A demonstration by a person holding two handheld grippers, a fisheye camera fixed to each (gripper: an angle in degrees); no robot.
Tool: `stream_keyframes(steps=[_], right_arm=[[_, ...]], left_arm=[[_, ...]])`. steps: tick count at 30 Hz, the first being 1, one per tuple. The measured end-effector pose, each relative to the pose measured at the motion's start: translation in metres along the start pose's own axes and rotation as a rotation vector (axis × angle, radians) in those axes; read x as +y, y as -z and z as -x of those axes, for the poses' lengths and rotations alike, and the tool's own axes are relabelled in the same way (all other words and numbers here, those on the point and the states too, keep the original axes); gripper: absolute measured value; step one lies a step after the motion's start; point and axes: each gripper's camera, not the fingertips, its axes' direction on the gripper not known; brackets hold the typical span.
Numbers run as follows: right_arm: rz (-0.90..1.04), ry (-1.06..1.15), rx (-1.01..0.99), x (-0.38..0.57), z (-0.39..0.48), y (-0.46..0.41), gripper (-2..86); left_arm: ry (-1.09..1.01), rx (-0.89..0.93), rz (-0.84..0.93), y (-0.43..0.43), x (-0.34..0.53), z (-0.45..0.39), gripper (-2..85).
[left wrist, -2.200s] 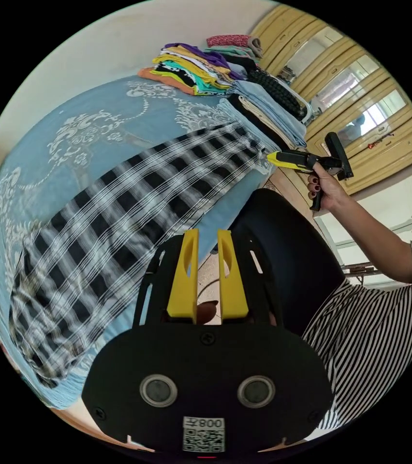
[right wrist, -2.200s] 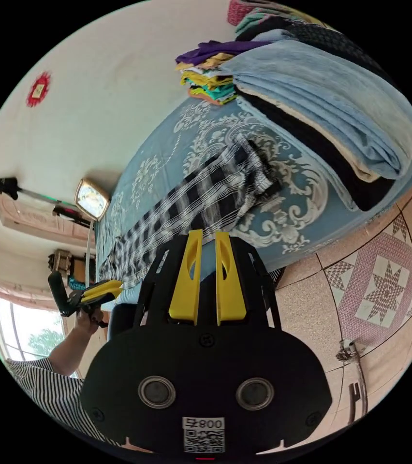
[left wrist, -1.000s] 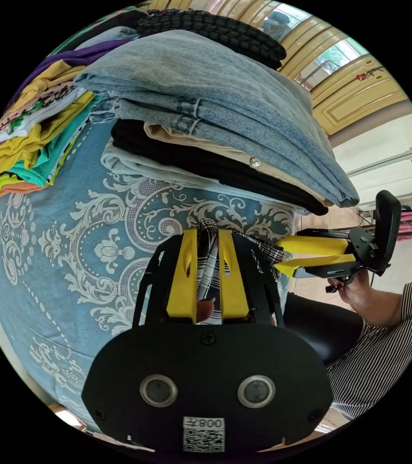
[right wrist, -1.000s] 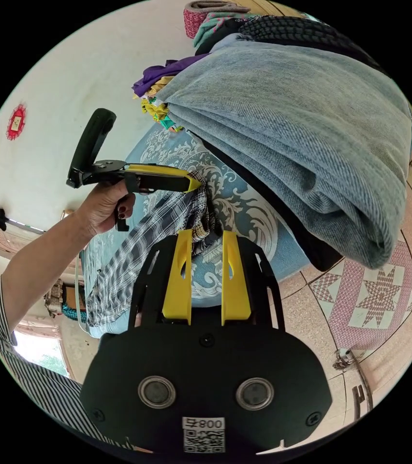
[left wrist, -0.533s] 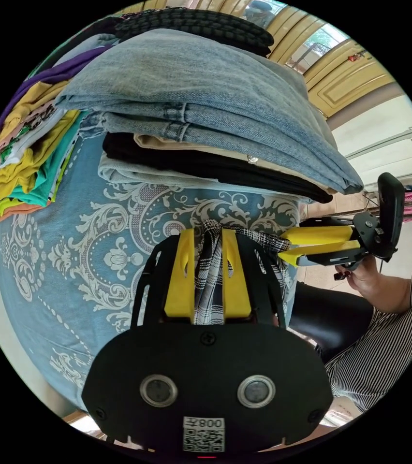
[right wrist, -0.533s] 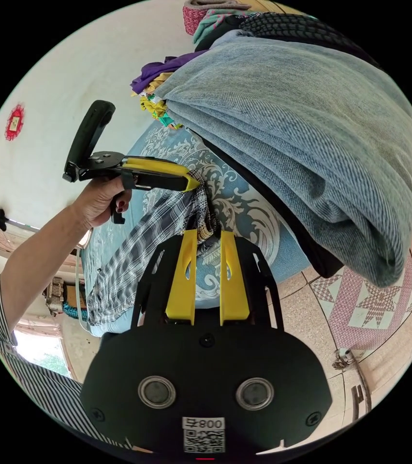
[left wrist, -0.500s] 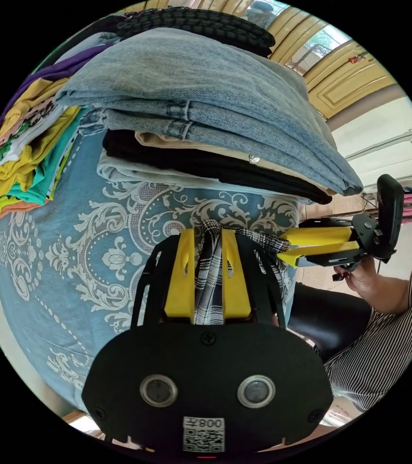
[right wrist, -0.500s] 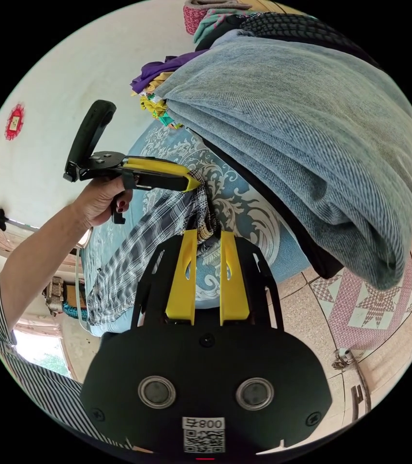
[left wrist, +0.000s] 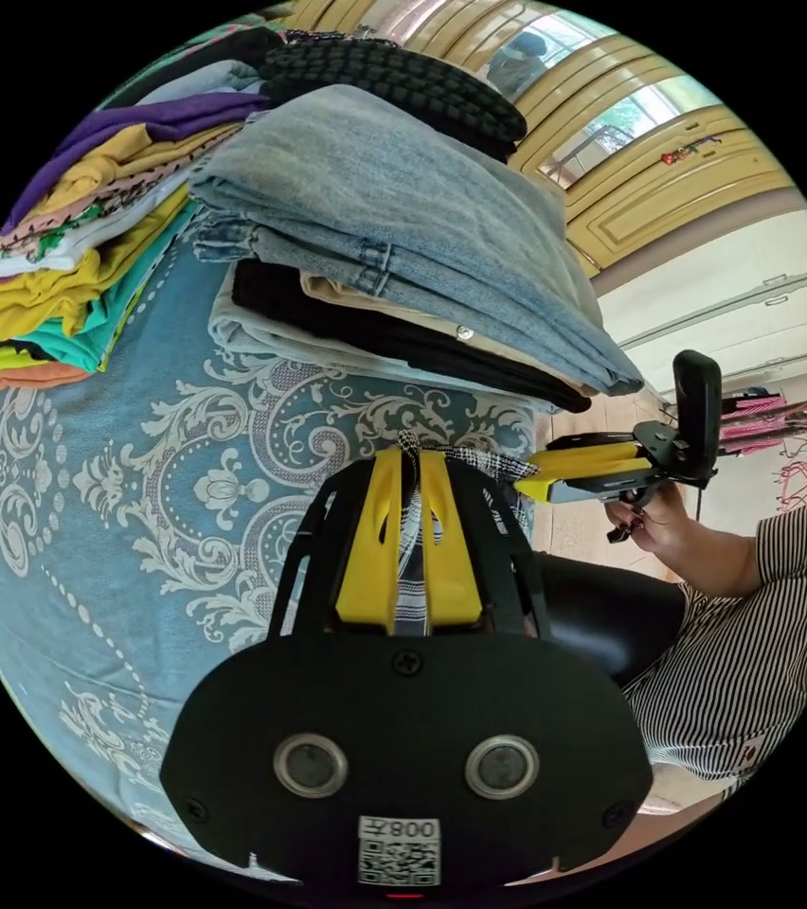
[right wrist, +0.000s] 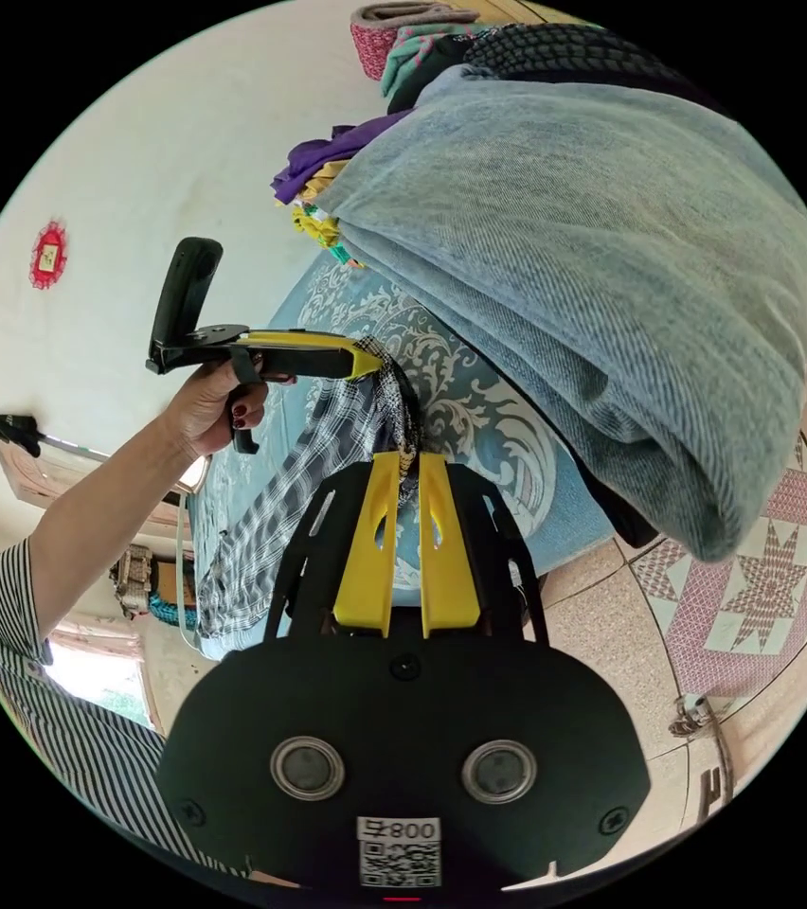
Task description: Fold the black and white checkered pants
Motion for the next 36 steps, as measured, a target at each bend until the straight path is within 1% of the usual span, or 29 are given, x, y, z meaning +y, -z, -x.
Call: stream_keyframes(steps=[7, 13, 15, 22, 26, 36], right_arm=[[-0.069, 0.149, -0.062, 0.031, 0.056, -0.010, 3.1], [-0.056, 0.330, -0.139, 0.059, 0.129, -0.043, 3.1], [-0.039, 0.388, -0.161, 0.070, 0.154, -0.060, 3.2], [0.093, 0.560, -0.236, 0.115, 0.242, -0.153, 3.2], [0.189, 0.632, -0.237, 0.145, 0.284, -0.216, 3.1], [0.382, 0.722, -0.202, 0.200, 0.343, -0.364, 3.1]], left_arm=[[-0.051, -0.005, -0.139, 0.073, 0.070, -0.013, 1.6], [-0.038, -0.025, -0.258, 0.147, 0.166, -0.020, 1.5], [-0.014, -0.040, -0.284, 0.172, 0.213, -0.022, 1.5], [0.101, -0.053, -0.338, 0.221, 0.346, -0.020, 1.6], [0.158, -0.032, -0.373, 0.237, 0.425, -0.015, 1.5], [0.245, 0.042, -0.363, 0.248, 0.568, 0.002, 1.7]])
